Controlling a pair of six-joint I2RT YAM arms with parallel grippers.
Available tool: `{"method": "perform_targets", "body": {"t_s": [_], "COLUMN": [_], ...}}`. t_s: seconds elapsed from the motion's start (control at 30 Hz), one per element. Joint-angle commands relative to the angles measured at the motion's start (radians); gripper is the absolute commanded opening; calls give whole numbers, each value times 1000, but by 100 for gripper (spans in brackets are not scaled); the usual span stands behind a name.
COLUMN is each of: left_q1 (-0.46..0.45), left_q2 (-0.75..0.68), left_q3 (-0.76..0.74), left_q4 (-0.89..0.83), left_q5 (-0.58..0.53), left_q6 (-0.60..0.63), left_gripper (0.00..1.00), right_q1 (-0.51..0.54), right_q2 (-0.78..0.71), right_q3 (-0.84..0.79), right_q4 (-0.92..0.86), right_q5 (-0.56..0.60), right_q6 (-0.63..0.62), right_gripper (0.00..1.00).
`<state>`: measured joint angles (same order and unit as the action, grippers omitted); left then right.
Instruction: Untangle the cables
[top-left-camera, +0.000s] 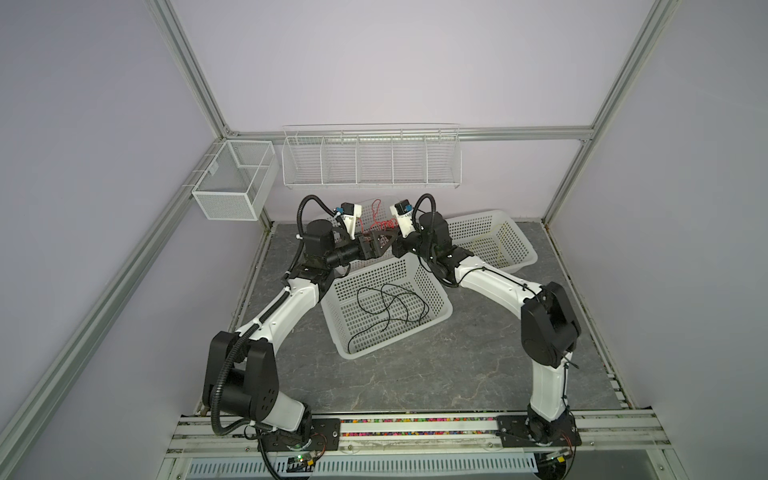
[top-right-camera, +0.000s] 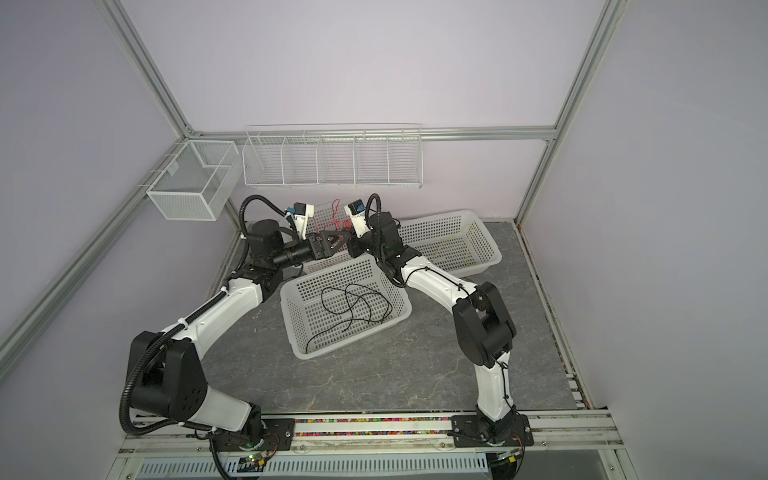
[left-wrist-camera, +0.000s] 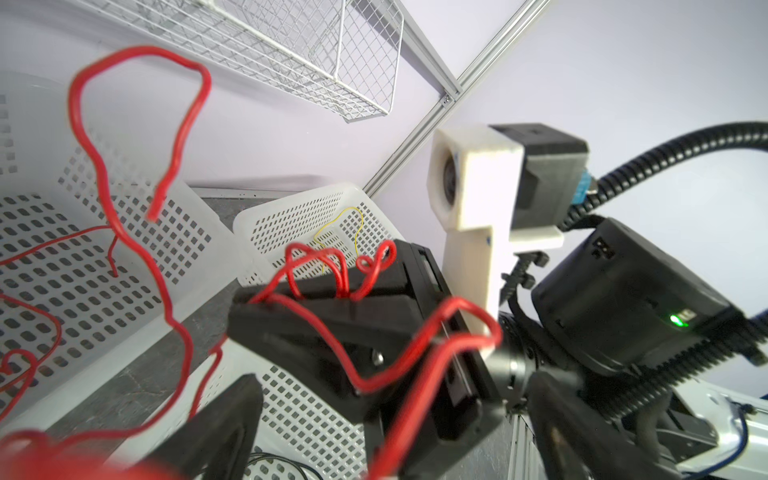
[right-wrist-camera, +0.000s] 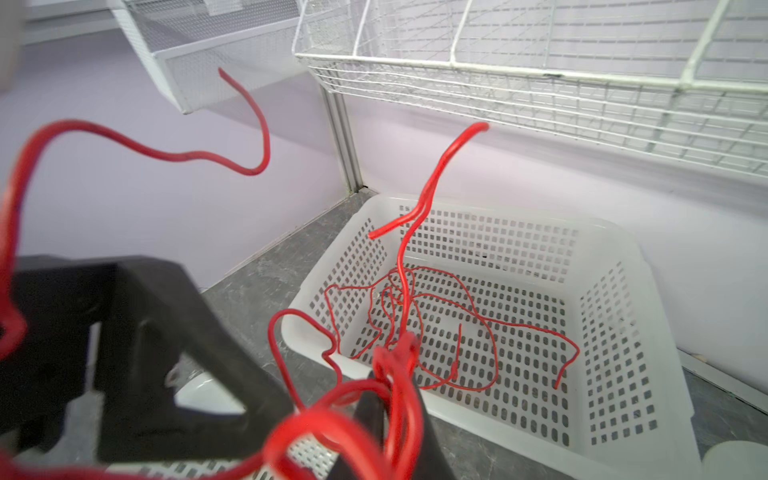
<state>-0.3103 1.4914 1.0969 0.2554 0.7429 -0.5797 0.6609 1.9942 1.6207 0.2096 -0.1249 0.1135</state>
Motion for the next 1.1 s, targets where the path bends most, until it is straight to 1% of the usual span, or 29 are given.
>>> {"method": "perform_targets", "body": {"t_s": [0.0,0.17,0.27,0.47,0.67,0.77,0.93,1.07], "left_q1": [-2,-2,-1,-2,-2,-1,-2,-2], "left_q2": [-98,-223,-270,-302,-299,-296,-286,-284], "left_q3": [-8,-34,-62,-118,-130,-132,-135,-138], "left_q4": [-21,-170,-203,-207,-236,-243,-243,-246], "left_q5": [-104,-385,-489,-536,-553,-554,-558,-558], "left_q6": [50,151,178,194,221,229,236,238], "left_gripper": [99,99,99,99,99,99,99,99], "right_q1": [-13,-29,-36,-58,-76,-83,-87,-87], "right_q2": [64,137,186,277,357,380,386,367], "right_q3": [47,113,155,250,345,365,368,354], "right_q4": [-65,-89,-97,-105,-131,-136,-152,-160], "right_q5": [92,130,157,204,200,180,147,122], "right_q6": [18,23,22,34,41,38,27,6], "right_gripper": [6,6,6,6,9,17,36,55]}}
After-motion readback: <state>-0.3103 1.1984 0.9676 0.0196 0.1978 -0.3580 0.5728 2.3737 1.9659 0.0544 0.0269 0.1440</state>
